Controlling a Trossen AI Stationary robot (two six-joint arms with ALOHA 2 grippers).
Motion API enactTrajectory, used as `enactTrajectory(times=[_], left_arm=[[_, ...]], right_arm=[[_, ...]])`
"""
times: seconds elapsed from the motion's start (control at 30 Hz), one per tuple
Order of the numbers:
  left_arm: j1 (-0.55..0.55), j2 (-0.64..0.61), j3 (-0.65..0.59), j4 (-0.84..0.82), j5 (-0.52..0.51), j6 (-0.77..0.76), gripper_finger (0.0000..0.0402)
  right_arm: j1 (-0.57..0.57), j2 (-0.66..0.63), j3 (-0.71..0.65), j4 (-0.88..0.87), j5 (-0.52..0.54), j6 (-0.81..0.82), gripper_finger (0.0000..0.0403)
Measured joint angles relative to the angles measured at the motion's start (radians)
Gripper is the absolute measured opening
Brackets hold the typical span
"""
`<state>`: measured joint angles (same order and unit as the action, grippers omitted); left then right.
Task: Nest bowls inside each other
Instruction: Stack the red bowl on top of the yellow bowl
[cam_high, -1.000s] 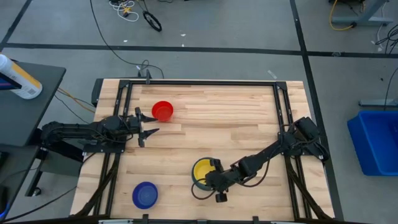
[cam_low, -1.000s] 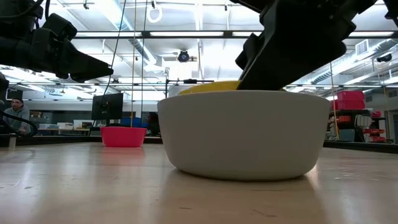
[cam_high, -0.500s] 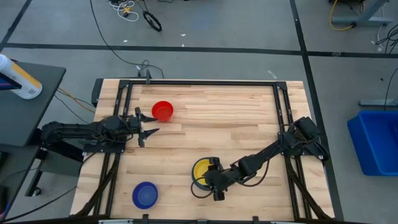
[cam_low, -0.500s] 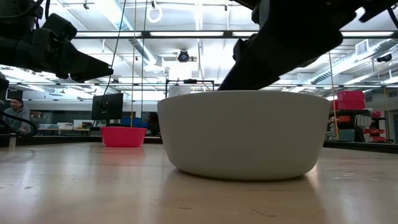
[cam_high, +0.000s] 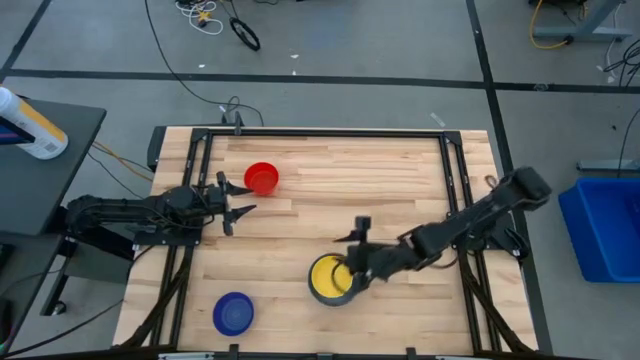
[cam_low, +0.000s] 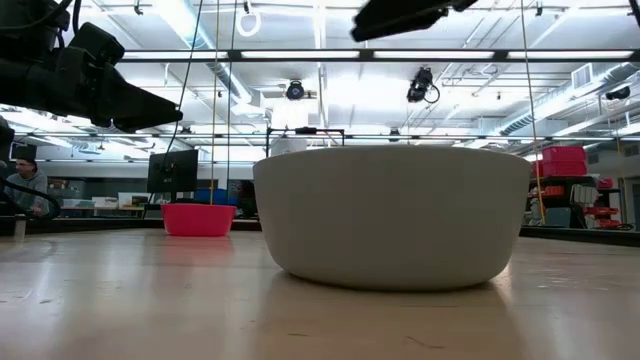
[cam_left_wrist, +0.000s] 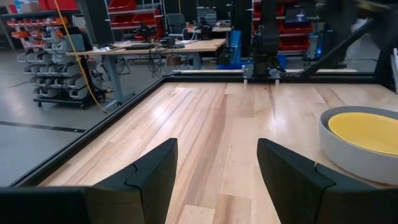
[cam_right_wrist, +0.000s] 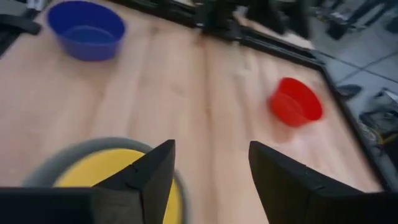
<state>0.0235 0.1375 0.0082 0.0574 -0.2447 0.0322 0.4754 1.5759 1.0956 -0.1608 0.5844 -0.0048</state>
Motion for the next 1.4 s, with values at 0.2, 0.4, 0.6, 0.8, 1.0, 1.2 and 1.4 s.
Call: enactTrajectory(times=[0.2, 0.4, 0.6, 0.8, 1.0, 1.2, 1.4], left_arm=[[0.000, 0.000, 0.000, -0.002, 0.000, 0.001, 0.0231], [0.000, 0.000, 0.000, -0.003, -0.001, -0.002, 0.0231], [0.000, 0.018, 0.000, -0.003, -0.001, -0.028, 0.0231], [0.000, 0.095, 0.000, 0.013, -0.013, -0.046, 0.0231], [0.000, 0.200, 0.000, 0.049, -0.080, -0.080, 0.0231], [0.000, 0.321, 0.000, 0.131, -0.138, -0.126, 0.0231], [0.028, 0.462, 0.000, 0.177, -0.162, -0.180, 0.0231]], right_arm=[[-0.028, -0.204, -0.238, 0.075, 0.003, 0.006, 0.0197], [-0.042, -0.452, -0.584, 0.330, 0.039, 0.040, 0.0176], [-0.043, -0.683, -0.825, 0.457, 0.266, 0.125, 0.0154], [-0.041, -0.798, -0.924, 0.464, 0.239, 0.157, 0.0136], [-0.026, -0.806, -0.942, 0.457, 0.119, 0.071, 0.0135], [-0.023, -0.807, -0.942, 0.453, 0.118, 0.065, 0.0144], [-0.023, -0.806, -0.942, 0.427, 0.118, 0.076, 0.0153]])
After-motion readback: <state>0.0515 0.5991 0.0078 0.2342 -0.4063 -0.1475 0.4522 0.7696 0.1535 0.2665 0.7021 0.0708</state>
